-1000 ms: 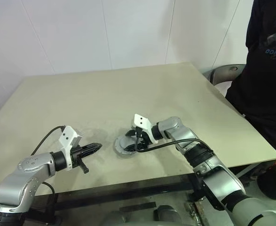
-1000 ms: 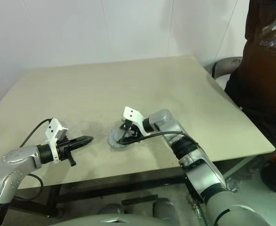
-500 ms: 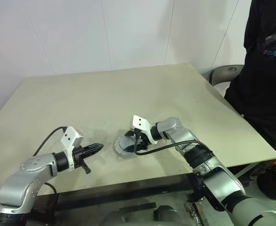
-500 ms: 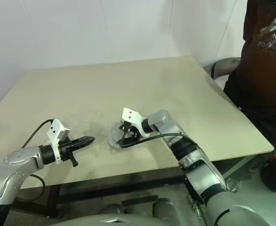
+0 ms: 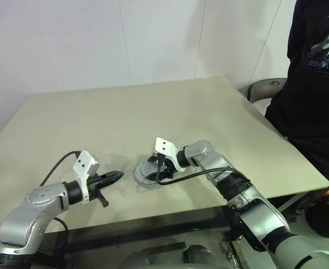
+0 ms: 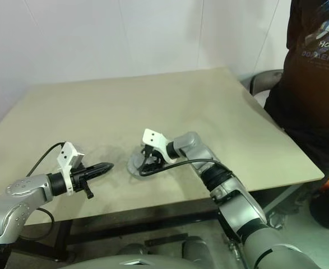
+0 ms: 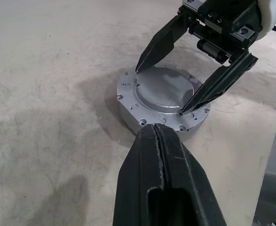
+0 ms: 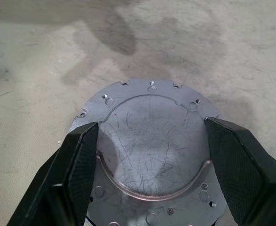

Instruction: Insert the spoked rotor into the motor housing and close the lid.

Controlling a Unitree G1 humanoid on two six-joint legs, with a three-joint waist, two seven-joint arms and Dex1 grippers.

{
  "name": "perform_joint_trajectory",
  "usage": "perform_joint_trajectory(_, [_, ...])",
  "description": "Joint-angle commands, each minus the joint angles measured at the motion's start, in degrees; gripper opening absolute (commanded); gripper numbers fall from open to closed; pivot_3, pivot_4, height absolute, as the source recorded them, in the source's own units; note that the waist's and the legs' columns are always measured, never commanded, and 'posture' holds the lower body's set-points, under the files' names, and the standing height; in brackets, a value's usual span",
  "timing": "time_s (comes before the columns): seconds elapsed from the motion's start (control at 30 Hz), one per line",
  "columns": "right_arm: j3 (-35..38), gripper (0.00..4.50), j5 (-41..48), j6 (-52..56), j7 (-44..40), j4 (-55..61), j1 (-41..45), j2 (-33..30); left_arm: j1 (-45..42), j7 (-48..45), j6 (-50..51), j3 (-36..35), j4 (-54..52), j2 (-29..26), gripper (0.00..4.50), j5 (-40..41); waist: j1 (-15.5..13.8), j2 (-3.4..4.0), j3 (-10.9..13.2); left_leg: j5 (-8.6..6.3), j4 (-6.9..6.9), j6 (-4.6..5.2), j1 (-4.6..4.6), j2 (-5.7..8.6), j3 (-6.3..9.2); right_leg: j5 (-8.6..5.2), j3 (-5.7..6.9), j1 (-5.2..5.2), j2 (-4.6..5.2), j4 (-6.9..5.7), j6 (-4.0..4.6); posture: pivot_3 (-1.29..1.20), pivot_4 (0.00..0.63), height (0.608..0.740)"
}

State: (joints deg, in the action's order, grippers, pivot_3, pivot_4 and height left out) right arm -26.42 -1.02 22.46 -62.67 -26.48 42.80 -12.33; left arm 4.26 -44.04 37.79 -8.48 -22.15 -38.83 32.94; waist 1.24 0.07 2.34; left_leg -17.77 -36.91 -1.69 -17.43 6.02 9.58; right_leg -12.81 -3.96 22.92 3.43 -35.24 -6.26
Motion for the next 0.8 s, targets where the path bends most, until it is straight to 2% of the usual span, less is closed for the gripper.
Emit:
perform_joint_trajectory(0.03, [-3.3,3.18,-3.1,1.5,-0.9,-3.1,-1.6,-1.3,-0.8,-0.6,-1.2,-1.0,-0.2,-0.9,0.00,-0.3,0.0,0.00,0.0,0.00,0.00,0.00,0.00,0.00,0.00,0.00,0.00,0.00,0.00,0.00,0.00,0.00,0.000,0.740])
perform_joint_trajectory(0.2, [-2.3,3.18,-3.0,0.5,-1.6,-2.5,-2.1,-3.5,-1.2,-1.1,-1.5,-1.4,0.6,-1.3,0.00,-0.4,-0.3,0.02,0.0,0.00,0.08,0.01,-0.06,0.02,0.00,-0.01,0.01,0.02,0.04,0.13,-0.02,0.00,0.000,0.740])
perform_joint_trajectory(0.8, [-3.0,3.18,-3.6,-3.7,-2.8,-4.9,-2.4,-3.6,-1.1,-0.9,-1.7,-1.6,0.2,-1.8,0.00,-0.2,-0.4,0.02,0.0,0.01,0.26,0.03,-0.14,0.04,0.00,-0.03,0.02,0.15,0.09,0.23,-0.04,0.00,0.000,0.740])
